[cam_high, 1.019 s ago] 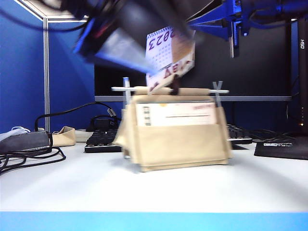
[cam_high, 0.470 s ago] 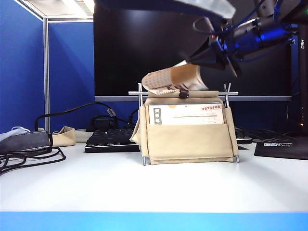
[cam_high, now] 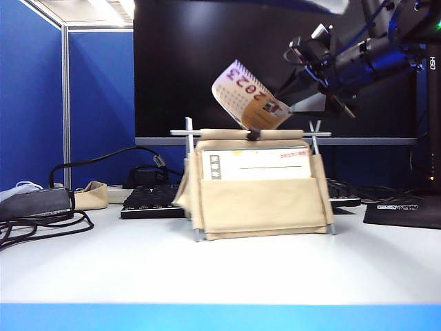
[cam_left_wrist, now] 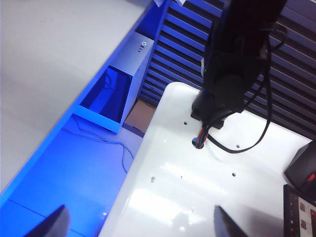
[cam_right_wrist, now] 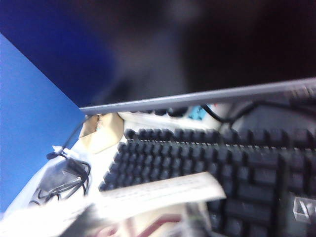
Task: Turn one page of the calendar.
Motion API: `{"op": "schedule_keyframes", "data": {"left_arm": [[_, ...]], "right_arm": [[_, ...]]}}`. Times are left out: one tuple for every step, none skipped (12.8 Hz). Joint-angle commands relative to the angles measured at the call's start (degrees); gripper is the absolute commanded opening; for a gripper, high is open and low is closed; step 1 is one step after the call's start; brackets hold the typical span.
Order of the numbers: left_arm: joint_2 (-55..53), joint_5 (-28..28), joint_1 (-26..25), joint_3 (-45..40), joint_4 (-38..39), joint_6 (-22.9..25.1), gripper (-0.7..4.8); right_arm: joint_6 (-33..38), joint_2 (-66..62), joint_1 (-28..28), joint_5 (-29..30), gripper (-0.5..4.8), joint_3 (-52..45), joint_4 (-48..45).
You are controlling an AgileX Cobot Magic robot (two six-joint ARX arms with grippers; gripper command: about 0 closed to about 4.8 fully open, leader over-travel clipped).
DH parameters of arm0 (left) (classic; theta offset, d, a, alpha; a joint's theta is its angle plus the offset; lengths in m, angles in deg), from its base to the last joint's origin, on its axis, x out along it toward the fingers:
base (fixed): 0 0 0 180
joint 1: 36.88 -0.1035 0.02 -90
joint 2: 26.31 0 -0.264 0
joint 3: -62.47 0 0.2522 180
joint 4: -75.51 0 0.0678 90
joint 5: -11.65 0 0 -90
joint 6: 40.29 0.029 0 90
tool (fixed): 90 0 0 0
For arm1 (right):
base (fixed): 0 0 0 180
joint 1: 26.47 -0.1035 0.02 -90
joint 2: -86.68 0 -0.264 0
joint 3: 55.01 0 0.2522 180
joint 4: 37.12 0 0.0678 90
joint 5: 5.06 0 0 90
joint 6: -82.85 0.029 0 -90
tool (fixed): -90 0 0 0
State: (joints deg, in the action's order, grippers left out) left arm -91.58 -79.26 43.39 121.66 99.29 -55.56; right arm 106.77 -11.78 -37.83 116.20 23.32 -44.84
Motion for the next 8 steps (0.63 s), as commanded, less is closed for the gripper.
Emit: {"op": "schedule_keyframes", "data": {"left_arm": [[0.2,0.1,0.0,0.3,-0.7,-1.1,3.81],[0.2,0.3,0.0,0.3,-0.7,-1.1,3.81],[0.7,2.5,0.0,0.3,-0.6,-1.2,3.72],[3.5,9.3,0.0,0.3,-0.5,-1.2,3.60],[6.4,15.4,0.0,0.3,-0.3,-1.0,3.17],[10.1,21.8,0.0,0.3,0.0,-1.0,2.64],[14.7,27.1,0.0,0.3,0.3,0.3,2.09],[27.3,34.6,0.0,0.3,3.8,4.8,0.46]], "right_arm": [[-0.3,0.1,-0.2,-0.8,3.28,1.4,-2.6],[-0.2,0.2,-0.2,-0.7,3.28,1.5,-2.8],[-0.5,1.6,0.0,-0.9,2.89,1.5,-2.4],[-5.0,6.5,0.0,-4.0,2.70,1.5,-1.4],[-9.6,11.4,0.0,-7.3,2.68,1.5,1.1],[-12.8,16.0,0.0,-10.3,2.41,1.5,4.4],[-15.9,20.6,0.1,-12.7,2.05,1.4,8.4],[-19.8,31.5,0.1,-20.0,1.25,0.7,21.0]]}}
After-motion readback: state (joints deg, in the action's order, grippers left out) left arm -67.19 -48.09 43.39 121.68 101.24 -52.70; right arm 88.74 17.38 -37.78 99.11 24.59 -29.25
